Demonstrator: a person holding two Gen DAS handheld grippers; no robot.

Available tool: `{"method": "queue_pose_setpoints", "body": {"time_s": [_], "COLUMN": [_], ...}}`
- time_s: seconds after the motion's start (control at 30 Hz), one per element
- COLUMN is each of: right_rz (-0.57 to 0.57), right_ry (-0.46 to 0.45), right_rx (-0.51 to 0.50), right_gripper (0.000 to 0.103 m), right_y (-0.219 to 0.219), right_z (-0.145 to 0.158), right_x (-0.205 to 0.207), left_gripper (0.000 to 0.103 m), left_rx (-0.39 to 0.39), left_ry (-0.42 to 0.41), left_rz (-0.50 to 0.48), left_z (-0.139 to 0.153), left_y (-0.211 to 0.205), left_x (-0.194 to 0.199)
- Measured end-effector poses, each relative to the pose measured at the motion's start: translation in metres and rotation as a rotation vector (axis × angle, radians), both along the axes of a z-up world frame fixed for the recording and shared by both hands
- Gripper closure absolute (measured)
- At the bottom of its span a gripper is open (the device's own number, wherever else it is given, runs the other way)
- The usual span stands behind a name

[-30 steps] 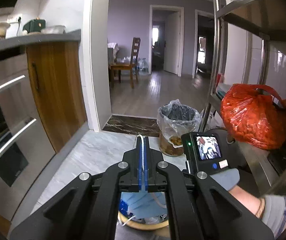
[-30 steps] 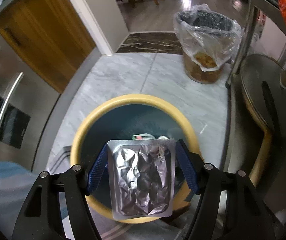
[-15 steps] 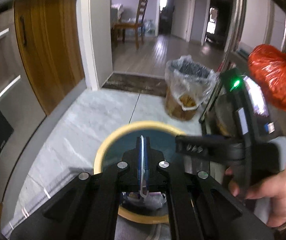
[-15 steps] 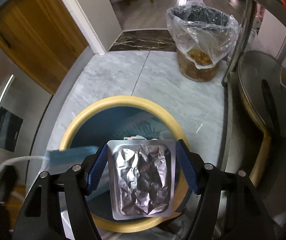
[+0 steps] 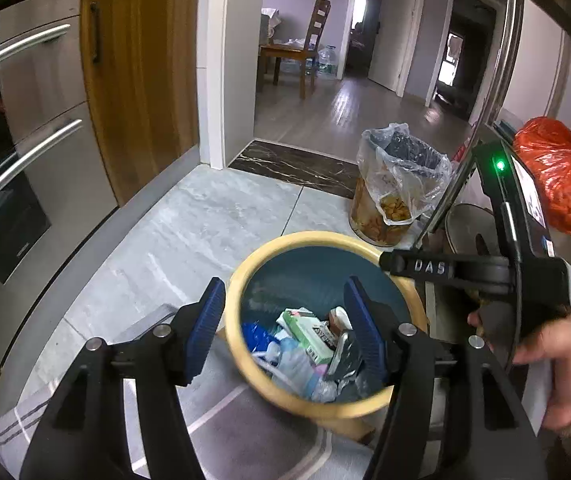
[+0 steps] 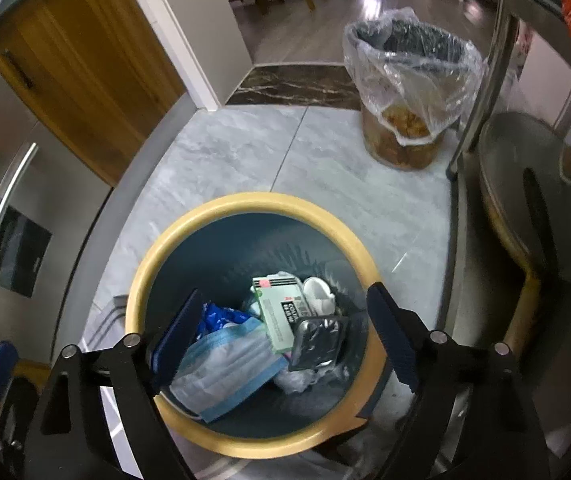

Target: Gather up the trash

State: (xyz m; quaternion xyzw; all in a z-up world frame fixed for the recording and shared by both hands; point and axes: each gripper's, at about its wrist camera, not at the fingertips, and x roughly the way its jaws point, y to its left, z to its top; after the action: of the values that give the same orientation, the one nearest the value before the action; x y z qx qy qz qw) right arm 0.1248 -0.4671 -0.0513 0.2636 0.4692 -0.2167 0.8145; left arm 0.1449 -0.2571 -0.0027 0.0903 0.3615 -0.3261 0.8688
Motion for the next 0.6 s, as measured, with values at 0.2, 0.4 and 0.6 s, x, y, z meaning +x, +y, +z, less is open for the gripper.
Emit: {"method": "queue_pose_setpoints", "body": {"time_s": [0.2, 0.4, 0.6], "right_rz": [0.011, 0.025, 0.048], "right_ry": [-0.004, -0.034, -0.072], "right_rx": [0.016, -0.046, -0.096], "right_gripper": [0.018, 0.018, 0.018], "right_y": [0.016, 0.049, 0.094], "right_z": [0.011, 0.034, 0.051], "right_x": [-0.019, -0.044, -0.077], "left_gripper": [0.041, 0.041, 0.030], "left_rx": [-0.005, 0.006, 0.012], "left_ry": [-0.004, -0.012, -0.013], "left_rz": [0.033, 0.056, 0.067], "left_z": [0.013, 0.024, 0.028], "left_y": [0.041, 0.083, 0.113], "left_x": [-0.023, -0.055, -0.087]}}
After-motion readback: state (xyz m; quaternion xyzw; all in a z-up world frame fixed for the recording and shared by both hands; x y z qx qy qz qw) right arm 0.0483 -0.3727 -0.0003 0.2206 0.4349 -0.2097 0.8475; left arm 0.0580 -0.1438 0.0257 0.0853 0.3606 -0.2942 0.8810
